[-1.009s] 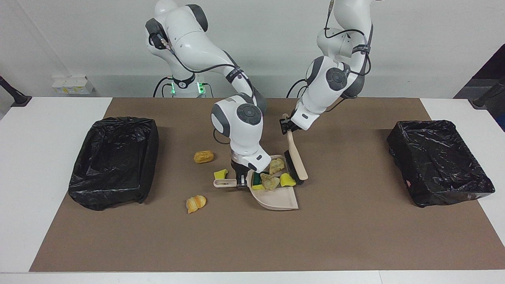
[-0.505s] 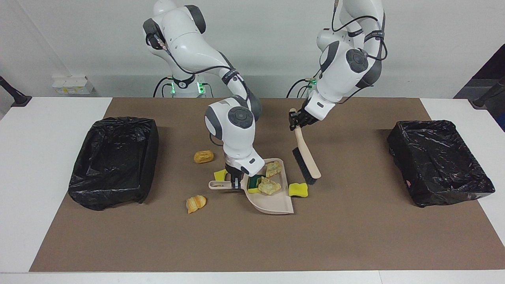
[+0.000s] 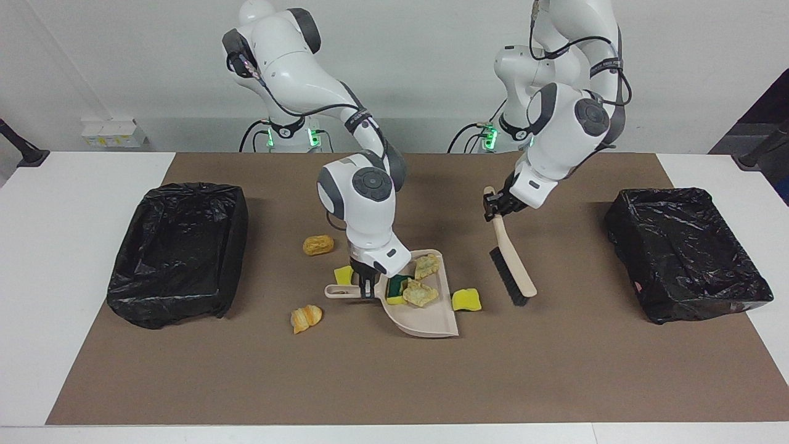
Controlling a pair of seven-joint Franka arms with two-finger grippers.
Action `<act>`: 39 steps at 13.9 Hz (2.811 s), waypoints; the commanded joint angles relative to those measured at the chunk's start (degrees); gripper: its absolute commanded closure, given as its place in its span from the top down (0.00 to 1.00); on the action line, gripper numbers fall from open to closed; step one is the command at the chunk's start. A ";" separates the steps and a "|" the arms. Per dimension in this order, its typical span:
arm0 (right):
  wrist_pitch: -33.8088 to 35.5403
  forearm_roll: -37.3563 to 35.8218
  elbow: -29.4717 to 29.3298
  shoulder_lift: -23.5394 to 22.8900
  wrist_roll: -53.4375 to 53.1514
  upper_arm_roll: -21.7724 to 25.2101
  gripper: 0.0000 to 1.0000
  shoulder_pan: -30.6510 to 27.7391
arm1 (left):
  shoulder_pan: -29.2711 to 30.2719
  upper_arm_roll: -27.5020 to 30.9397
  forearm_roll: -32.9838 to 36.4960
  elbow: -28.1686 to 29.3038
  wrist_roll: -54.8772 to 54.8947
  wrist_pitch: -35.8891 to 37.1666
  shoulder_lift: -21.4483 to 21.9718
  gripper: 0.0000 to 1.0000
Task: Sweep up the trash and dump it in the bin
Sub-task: 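Sweep the yellow sponge piece into the dustpan with the left gripper, then carry the loaded dustpan with the right gripper over the nearer trash bag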
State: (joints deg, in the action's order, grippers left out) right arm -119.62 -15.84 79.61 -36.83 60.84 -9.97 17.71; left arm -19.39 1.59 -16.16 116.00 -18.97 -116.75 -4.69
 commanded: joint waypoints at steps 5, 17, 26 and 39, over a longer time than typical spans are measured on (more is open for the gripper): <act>4.03 -7.34 0.99 0.70 3.23 -0.40 0.00 1.01 | -3.27 -0.98 2.54 -0.16 0.61 -6.20 -7.25 0.00; 6.86 -11.31 0.81 1.41 3.14 -0.40 0.00 1.81 | -11.63 -5.81 -2.74 -1.83 -13.45 -14.10 -6.47 0.00; 5.89 -10.79 0.90 1.15 3.76 -0.58 0.00 0.66 | -10.49 -5.20 -1.42 -1.65 -13.81 -5.33 -5.33 0.00; 6.33 -1.47 4.22 14.12 4.45 -0.66 0.00 -10.30 | -15.58 -5.46 9.13 14.74 -17.06 -0.39 16.00 0.00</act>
State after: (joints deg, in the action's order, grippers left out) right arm -114.15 -19.07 79.34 -29.05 62.77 -9.91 10.87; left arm -32.29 -4.39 -8.37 121.65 -34.80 -114.05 4.78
